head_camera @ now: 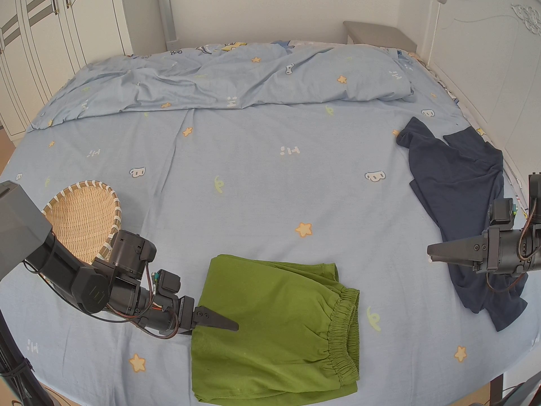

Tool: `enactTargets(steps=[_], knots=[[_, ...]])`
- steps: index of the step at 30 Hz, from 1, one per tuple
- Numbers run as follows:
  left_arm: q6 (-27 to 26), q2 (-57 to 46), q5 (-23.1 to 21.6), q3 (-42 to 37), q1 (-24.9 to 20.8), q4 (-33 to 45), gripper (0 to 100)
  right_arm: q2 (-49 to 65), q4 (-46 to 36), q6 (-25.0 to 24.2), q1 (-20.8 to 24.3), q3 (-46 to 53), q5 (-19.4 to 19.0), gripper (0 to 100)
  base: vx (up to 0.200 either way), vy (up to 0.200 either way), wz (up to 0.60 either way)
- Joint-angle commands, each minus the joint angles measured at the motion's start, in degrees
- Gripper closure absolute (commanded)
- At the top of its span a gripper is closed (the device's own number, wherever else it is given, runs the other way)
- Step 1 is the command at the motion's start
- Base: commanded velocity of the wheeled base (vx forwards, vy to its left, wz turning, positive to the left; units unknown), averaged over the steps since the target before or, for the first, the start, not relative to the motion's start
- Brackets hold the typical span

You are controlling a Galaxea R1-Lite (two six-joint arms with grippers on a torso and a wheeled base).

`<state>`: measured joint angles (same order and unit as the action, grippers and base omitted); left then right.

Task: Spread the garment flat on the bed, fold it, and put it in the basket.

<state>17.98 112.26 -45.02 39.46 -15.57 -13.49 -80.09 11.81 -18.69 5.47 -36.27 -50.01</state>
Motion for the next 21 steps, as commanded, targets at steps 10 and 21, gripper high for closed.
enactTargets(steps=[10, 21], knots=[[10.06, 1.29, 0.37, -4.92, -4.21, -13.84, 0, -0.15, 0.14, -0.03, 0.33, 0.06, 0.17, 0, 0.000, 0.000, 0.00], [10.76, 1.20, 0.46, -4.83, -5.00, -13.84, 100, -0.06, 0.23, -0.03, 0.15, -0.03, 0.17, 0, 0.000, 0.000, 0.00]])
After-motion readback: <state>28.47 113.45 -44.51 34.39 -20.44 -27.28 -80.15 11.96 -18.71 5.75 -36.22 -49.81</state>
